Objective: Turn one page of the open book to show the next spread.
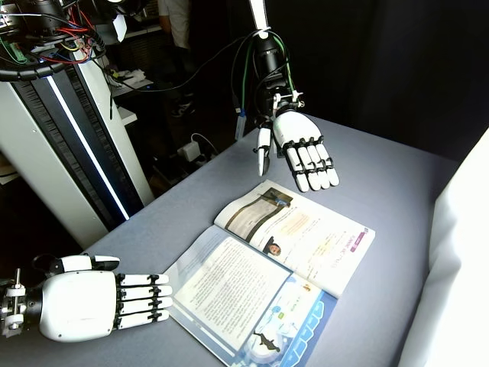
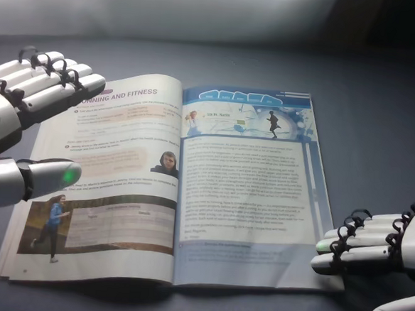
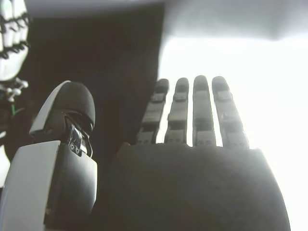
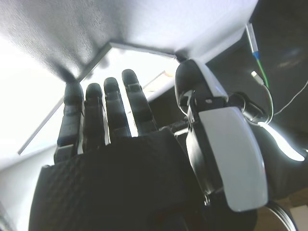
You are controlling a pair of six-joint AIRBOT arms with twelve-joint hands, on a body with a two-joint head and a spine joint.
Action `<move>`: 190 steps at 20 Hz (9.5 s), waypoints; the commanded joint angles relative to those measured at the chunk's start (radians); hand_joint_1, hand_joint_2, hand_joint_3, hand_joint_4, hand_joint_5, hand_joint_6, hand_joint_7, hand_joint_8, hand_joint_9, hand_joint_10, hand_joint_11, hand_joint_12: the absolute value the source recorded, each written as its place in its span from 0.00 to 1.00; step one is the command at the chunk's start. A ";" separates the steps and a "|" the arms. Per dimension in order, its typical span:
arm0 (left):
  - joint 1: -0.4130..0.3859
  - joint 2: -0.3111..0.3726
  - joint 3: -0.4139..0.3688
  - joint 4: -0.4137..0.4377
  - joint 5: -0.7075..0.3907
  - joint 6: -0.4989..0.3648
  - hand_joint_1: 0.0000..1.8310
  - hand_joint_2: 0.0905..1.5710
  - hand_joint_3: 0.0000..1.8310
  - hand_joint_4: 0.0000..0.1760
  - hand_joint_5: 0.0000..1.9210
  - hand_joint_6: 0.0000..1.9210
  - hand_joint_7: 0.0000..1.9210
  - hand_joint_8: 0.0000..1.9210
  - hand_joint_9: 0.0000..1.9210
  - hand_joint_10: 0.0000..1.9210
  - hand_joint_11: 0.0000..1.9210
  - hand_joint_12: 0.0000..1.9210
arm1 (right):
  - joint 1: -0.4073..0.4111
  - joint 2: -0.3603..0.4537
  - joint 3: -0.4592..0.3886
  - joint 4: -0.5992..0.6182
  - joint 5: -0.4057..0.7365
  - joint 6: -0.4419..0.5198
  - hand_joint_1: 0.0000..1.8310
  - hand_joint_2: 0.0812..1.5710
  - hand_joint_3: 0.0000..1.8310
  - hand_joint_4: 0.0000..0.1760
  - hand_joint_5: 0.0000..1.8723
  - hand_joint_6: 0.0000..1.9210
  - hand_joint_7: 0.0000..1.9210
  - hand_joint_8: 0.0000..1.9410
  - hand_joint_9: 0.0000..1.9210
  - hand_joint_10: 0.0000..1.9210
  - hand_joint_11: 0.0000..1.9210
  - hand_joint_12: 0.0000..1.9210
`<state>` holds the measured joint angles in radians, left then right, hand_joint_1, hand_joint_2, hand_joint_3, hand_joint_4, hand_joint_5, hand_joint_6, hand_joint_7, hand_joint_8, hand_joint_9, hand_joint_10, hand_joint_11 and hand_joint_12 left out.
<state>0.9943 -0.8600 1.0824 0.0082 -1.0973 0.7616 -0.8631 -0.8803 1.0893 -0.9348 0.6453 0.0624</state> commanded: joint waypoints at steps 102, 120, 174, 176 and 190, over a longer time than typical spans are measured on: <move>0.257 0.089 -0.088 -0.339 -0.541 0.083 0.00 0.85 0.00 0.20 0.00 0.00 0.00 0.00 0.00 0.00 0.00 0.00 | 0.436 -0.141 0.085 0.394 0.316 -0.492 0.00 0.77 0.00 0.27 0.00 0.00 0.00 0.00 0.00 0.00 0.00 0.00; 0.248 0.074 -0.077 -0.268 -0.423 0.065 0.00 0.88 0.00 0.00 0.00 0.00 0.00 0.00 0.00 0.00 0.00 0.00 | 0.392 -0.033 0.020 -0.465 -0.075 0.235 0.00 0.83 0.00 0.00 0.04 0.01 0.01 0.00 0.00 0.00 0.00 0.00; 0.264 0.103 -0.096 -0.336 -0.631 0.086 0.00 0.85 0.00 0.30 0.03 0.01 0.00 0.00 0.00 0.00 0.00 0.00 | 0.565 -0.689 0.454 -0.120 -0.083 -0.237 0.00 0.80 0.00 0.00 0.00 0.00 0.00 0.00 0.00 0.00 0.00 0.00; 0.262 0.105 -0.096 -0.332 -0.631 0.088 0.00 0.84 0.00 0.25 0.04 0.01 0.00 0.00 0.00 0.00 0.00 0.00 | 0.580 -0.700 0.456 -0.062 -0.080 -0.297 0.00 0.79 0.00 0.02 0.00 0.00 0.00 0.00 0.00 0.00 0.00 0.00; 0.253 0.107 -0.107 -0.308 -0.632 0.102 0.00 0.89 0.00 0.53 0.00 0.00 0.00 0.00 0.00 0.00 0.00 0.00 | 0.637 -0.562 0.434 0.261 -0.017 -0.494 0.00 0.81 0.00 0.00 0.00 0.00 0.00 0.00 0.00 0.00 0.00 0.00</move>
<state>1.2579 -0.7616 0.9749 -0.2817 -1.6081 0.8631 -0.2352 -1.4353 1.5215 -0.7204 0.5266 -0.4316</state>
